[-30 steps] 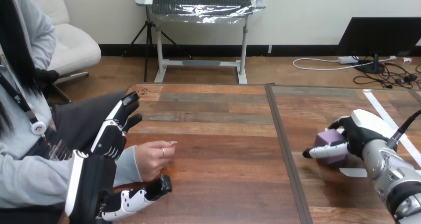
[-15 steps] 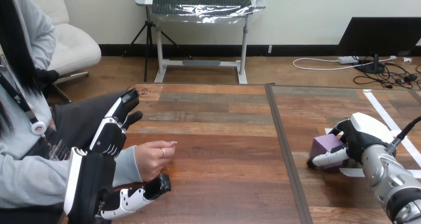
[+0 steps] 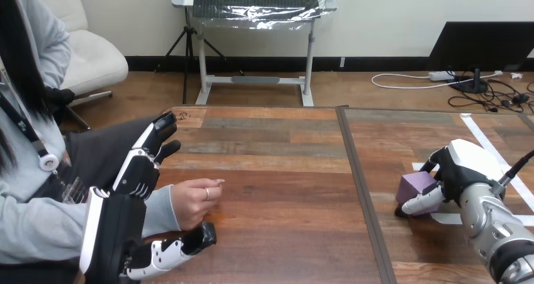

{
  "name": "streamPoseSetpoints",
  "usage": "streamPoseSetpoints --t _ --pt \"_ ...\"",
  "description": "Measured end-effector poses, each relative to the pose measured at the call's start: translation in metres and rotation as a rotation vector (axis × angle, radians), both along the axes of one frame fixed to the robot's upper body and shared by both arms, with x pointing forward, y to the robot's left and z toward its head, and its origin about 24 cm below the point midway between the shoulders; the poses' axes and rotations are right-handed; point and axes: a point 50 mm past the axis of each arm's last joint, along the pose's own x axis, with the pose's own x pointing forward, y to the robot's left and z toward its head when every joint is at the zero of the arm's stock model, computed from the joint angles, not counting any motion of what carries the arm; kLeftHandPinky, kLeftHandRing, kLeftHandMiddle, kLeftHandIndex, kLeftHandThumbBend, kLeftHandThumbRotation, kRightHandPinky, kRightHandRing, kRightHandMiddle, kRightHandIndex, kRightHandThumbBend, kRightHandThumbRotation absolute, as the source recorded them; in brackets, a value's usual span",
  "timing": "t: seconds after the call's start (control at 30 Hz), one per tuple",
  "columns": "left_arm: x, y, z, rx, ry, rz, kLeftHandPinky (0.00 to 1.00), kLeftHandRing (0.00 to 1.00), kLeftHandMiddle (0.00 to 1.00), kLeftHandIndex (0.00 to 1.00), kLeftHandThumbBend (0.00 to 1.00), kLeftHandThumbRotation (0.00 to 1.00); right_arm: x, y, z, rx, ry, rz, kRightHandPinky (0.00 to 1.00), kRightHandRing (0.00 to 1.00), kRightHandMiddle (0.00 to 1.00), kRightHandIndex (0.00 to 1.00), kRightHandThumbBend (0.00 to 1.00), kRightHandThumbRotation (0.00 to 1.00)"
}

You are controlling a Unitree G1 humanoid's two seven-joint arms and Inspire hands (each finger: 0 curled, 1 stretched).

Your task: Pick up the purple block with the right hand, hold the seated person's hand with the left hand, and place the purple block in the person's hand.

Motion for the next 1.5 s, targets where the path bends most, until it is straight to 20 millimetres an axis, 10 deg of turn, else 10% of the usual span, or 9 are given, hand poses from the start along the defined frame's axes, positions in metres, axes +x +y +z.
streamPoseSetpoints --t 1.5 --pt "-0.0048 0.0005 -0.0031 0.007 0.02 0.002 0.83 0.9 0.91 0.88 1.0 0.55 -0.001 0.0041 0.001 0.179 -0.122 -0.022 0.06 0.11 0.2 0.27 0.42 0.0"
